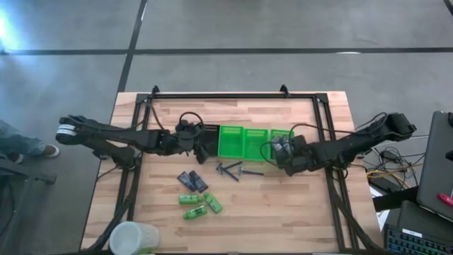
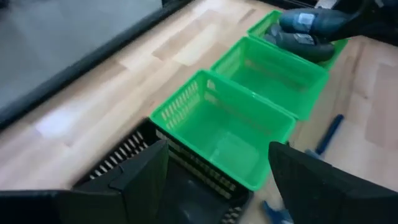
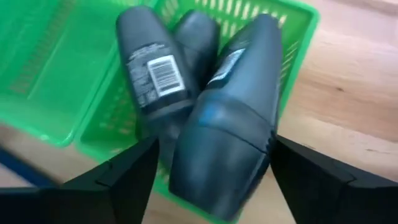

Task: Pick & Place Travel size toiletries
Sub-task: Put the gray deodorant into the right green basket, then put the blue shave cream into the black basket

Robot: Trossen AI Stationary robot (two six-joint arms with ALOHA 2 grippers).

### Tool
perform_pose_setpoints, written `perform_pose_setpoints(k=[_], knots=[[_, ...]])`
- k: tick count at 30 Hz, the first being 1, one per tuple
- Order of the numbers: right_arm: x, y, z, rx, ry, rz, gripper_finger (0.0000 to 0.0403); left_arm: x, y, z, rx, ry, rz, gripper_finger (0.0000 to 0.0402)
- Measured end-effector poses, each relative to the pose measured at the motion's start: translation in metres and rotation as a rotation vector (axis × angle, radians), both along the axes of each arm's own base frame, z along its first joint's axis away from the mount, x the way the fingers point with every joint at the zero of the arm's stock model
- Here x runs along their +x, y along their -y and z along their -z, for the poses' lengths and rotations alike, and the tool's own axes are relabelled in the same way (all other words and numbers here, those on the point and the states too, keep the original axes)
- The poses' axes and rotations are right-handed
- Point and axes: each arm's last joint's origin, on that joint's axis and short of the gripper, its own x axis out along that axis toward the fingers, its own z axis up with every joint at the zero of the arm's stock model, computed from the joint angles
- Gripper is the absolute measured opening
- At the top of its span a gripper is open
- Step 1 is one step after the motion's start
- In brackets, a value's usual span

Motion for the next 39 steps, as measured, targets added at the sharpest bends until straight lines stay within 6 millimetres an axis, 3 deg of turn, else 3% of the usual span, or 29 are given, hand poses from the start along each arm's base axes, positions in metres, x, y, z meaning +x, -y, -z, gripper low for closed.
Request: perform_pose_setpoints(k=[10,19,23,25,28,32,35,39], knots=[[0.009,-0.002,-0.027,-0.025,-0.033,-0.111,0.0365,-0.012,0.004,0.017,-0.187,-0.179,0.049,0.0282],[0.003,-0.003,-0.034,-0.004,-0.043,-0.17,0.0368,-0.028,0.017,0.027,-0.349,-0.374,0.177,0.0282],[0.0,-0.002,-0.041,0.0,-0.015,-0.194,0.0368,-0.041,0.019,0.034,-0.487,-0.504,0.094,0.0282],[-0.002,-0.002,-0.044,-0.003,-0.008,-0.211,0.0368,-0.044,0.023,0.035,-0.533,-0.546,0.134,0.0282],[-0.004,-0.001,-0.047,-0.017,-0.013,-0.259,0.0368,-0.042,0.04,0.033,-0.43,-0.552,0.393,0.0282],[-0.005,0.0,-0.048,-0.037,-0.034,-0.314,0.0368,-0.039,0.068,0.032,-0.052,-0.544,0.808,0.0282],[-0.004,0.0,-0.048,-0.039,-0.037,-0.319,0.0368,-0.037,0.084,0.039,0.176,-0.59,0.955,0.0282],[-0.004,-0.001,-0.048,-0.036,-0.033,-0.311,0.0368,-0.026,0.09,0.055,0.189,-0.627,1.022,0.0282]])
